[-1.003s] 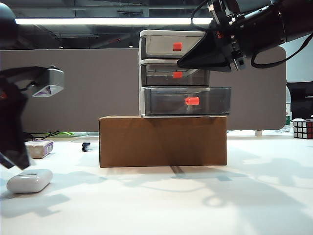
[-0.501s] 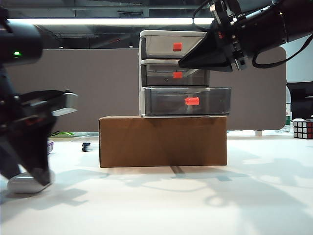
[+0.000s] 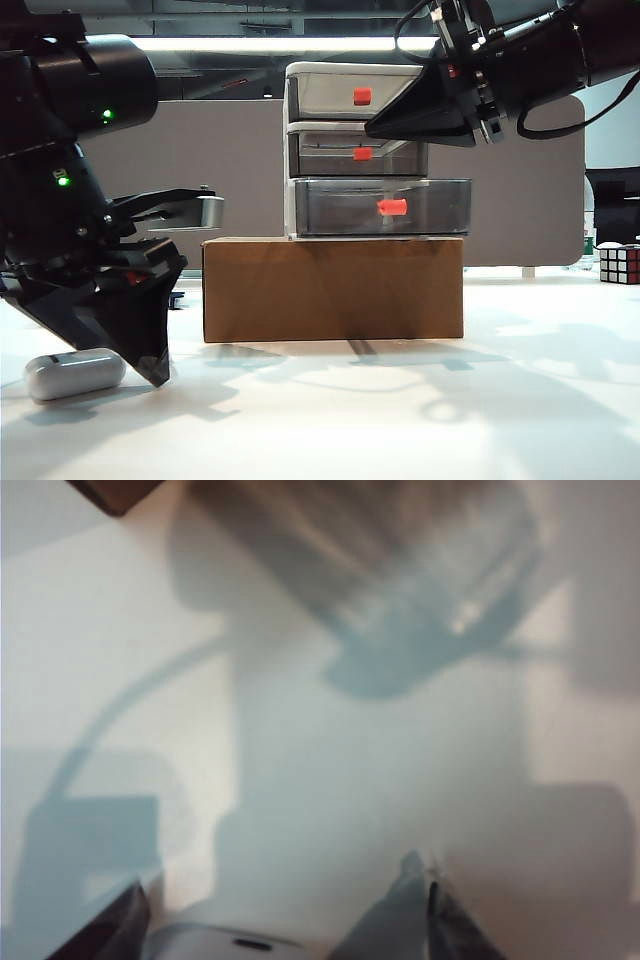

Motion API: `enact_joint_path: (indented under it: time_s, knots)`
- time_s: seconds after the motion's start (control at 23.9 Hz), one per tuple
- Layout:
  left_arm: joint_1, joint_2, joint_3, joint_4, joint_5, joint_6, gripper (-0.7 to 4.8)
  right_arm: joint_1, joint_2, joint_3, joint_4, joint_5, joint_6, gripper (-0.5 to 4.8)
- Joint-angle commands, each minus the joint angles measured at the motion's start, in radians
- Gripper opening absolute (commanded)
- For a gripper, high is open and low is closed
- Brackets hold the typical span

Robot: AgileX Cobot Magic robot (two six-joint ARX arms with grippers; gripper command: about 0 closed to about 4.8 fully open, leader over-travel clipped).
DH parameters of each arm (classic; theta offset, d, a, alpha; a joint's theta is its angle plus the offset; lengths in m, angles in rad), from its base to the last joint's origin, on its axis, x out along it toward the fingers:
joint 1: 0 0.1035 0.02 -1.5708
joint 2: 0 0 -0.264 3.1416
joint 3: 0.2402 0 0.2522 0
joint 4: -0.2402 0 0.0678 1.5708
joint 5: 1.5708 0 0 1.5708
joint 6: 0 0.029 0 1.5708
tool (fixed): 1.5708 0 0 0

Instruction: Open the third layer of the drawer on the table, pick up the earphone case on the table and put it in, and finally close the drawer.

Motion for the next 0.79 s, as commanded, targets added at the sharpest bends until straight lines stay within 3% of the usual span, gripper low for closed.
enact_joint_path:
  time_s: [0.04, 0.17, 0.25, 0.79]
  knots:
    - [0.003, 0.023, -0.023, -0.179, -0.093, 0.016, 3.60, -0.003, -0.005, 0.006, -0.009, -0.011, -0.002, -0.05]
    - [0.003, 0.014, -0.023, -0.222, -0.108, 0.089, 4.37, -0.003, -0.005, 0.006, -0.022, -0.011, -0.002, -0.05]
    - [0.003, 0.005, -0.023, -0.224, -0.108, 0.090, 4.63, -0.003, -0.006, 0.006, -0.024, -0.014, -0.002, -0.05]
    - [0.004, -0.026, -0.024, -0.241, -0.108, 0.088, 4.30, -0.006, -0.040, 0.006, -0.038, -0.030, -0.002, -0.05]
